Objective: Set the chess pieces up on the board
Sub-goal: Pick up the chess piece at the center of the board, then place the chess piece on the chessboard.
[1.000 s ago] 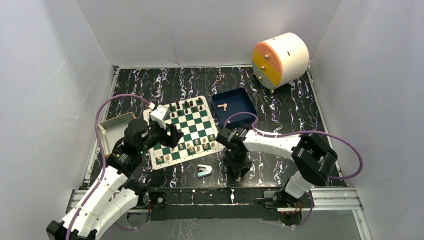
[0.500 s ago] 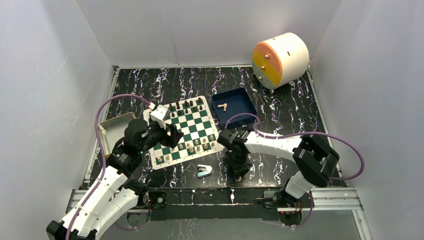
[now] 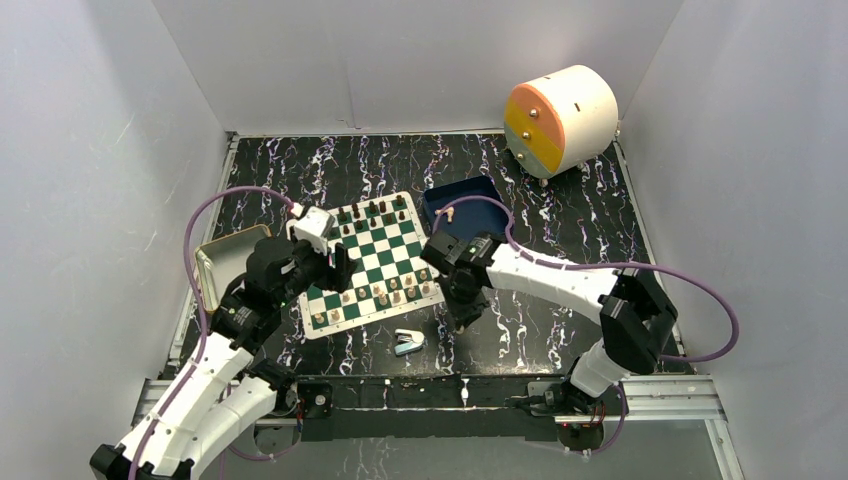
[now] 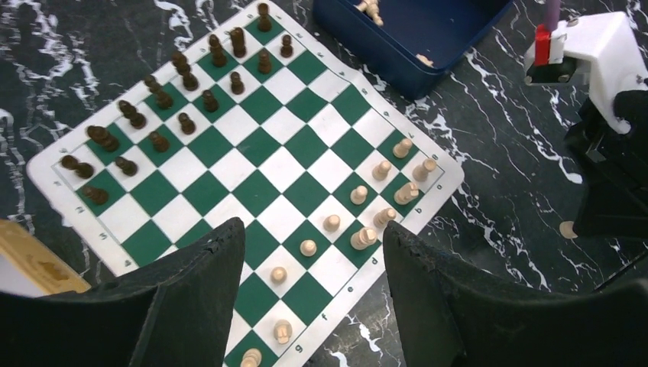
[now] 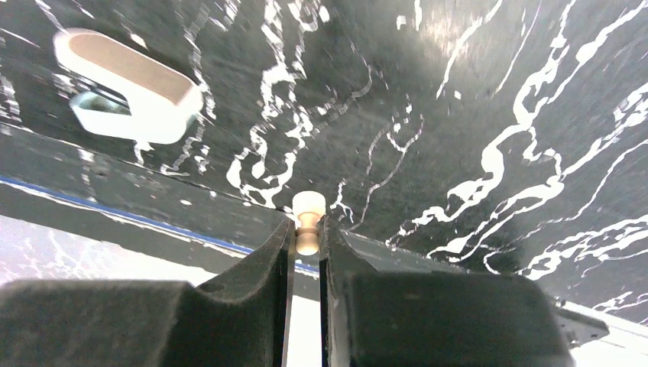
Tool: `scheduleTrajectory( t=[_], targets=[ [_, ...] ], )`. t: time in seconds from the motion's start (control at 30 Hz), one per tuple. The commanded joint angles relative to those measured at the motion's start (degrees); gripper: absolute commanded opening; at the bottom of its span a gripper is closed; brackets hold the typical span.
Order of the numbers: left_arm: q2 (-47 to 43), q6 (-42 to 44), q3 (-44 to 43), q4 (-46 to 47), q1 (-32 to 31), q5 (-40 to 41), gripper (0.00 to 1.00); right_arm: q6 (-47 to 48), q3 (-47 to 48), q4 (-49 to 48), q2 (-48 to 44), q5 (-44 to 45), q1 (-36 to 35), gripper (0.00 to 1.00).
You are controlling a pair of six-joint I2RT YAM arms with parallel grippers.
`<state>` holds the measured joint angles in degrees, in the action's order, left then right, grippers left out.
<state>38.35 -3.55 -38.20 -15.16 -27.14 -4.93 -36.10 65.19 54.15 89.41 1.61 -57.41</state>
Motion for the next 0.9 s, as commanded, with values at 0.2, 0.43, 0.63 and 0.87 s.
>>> scheduleTrajectory(
  t=[0.2, 0.43, 0.63, 0.87],
  targets=[
    [-3.18, -5.97, -16.67, -7.72, -0.2, 10.24, 0.71, 8.18, 24.19, 2.06, 12.68, 2.61, -0.2, 0.19],
    [-5.75, -11.33, -24.65, -8.69, -0.2, 11.39, 0.75, 12.69, 45.11, 3.08, 26.11, 0.05, -0.38, 0.19],
    [-5.56, -14.79, -30.07, -10.31, -0.2, 11.33, 0.75, 14.75, 60.97, 5.43, 37.39, -1.25, -1.54, 0.19],
    [-5.48, -17.96, -34.81, -13.1, -0.2, 12.49, 0.75, 14.77, 69.0, 4.0, 44.97, -4.72, -2.08, 0.2]
  ],
)
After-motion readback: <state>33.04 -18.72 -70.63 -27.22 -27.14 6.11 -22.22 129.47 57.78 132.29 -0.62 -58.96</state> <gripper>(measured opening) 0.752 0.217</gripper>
